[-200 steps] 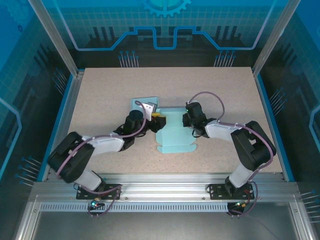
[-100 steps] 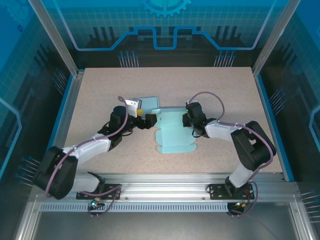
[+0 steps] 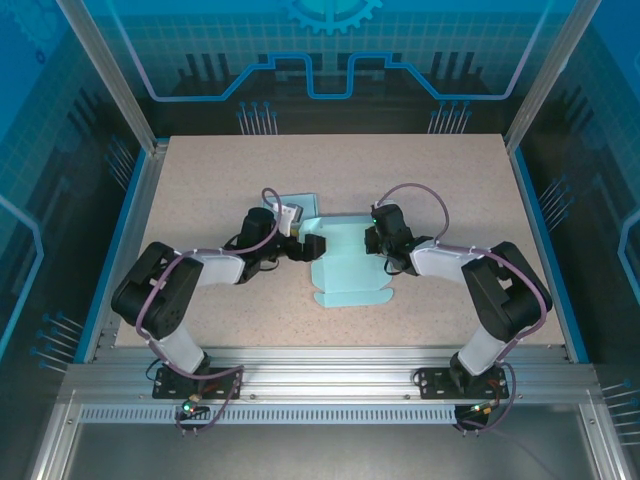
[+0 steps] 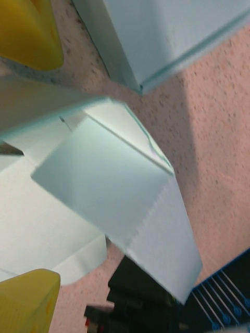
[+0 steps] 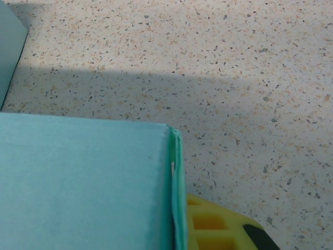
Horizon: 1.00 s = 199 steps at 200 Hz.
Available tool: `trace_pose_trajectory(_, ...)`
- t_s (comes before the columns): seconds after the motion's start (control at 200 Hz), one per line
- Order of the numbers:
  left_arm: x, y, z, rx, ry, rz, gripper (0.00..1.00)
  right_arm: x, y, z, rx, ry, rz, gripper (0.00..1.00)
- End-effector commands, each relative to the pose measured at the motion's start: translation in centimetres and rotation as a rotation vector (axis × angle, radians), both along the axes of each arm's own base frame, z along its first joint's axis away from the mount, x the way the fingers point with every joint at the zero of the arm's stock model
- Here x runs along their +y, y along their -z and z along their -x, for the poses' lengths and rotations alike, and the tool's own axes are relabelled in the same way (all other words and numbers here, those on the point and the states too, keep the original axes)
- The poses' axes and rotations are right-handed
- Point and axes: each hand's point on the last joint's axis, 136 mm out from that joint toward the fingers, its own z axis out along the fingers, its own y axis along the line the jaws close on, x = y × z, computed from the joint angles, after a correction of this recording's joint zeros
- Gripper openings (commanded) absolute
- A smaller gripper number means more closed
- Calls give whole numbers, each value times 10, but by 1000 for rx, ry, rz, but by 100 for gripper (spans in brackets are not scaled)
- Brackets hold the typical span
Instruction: Fold the paper box
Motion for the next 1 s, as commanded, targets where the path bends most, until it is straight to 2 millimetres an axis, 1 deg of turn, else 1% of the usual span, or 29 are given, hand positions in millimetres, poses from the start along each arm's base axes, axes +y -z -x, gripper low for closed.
trace_pose_trajectory(0.0,-22,-26,2,-59,81,76,99,10,-6,0,4,-34,-5,0)
trace_pose_trajectory(0.08,-34,-26,9,-53,122,81,98,10,-4,0,7,-34,-6,0)
trace_pose_trajectory(0.145,-42,-28,16,-54,155,83,93,11,-3,0,9,-33,-8,0)
trace_pose_trajectory(0.205,-45,-27,21,-55,169,73,88,11,-4,0,8,-32,-9,0)
trace_pose_trajectory(0.28,-42,-25,23,-51,165,58,83,10,-3,1,8,-31,-10,0)
trace_pose_trajectory(0.42,-36,-17,31,-45,162,9,83,10,-4,1,5,-31,-9,0)
trace_pose_trajectory(0.465,-34,-16,34,-46,161,8,86,10,-3,1,8,-31,-10,0)
trace_pose_trajectory(0.52,-31,-18,38,-51,154,8,92,10,-1,1,12,-31,-10,0)
trace_pose_trajectory(0.55,-30,-18,39,-50,149,8,92,10,-1,1,13,-32,-10,0)
trace_pose_trajectory(0.64,-27,-21,43,-39,138,14,92,12,-1,0,14,-33,-16,0)
trace_pose_trajectory(0.745,-29,-23,48,-18,128,48,90,12,-1,0,13,-33,-18,0)
trace_pose_trajectory(0.86,-33,-19,48,15,104,73,85,13,-1,0,14,-34,-22,0)
trace_pose_trajectory(0.895,-33,-15,46,26,85,69,83,13,-2,0,12,-36,-25,0)
trace_pose_trajectory(0.96,-31,-10,41,44,38,72,77,14,0,2,18,-42,-25,0)
trace_pose_trajectory(0.99,-30,-8,37,50,10,79,72,14,0,1,17,-42,-24,0)
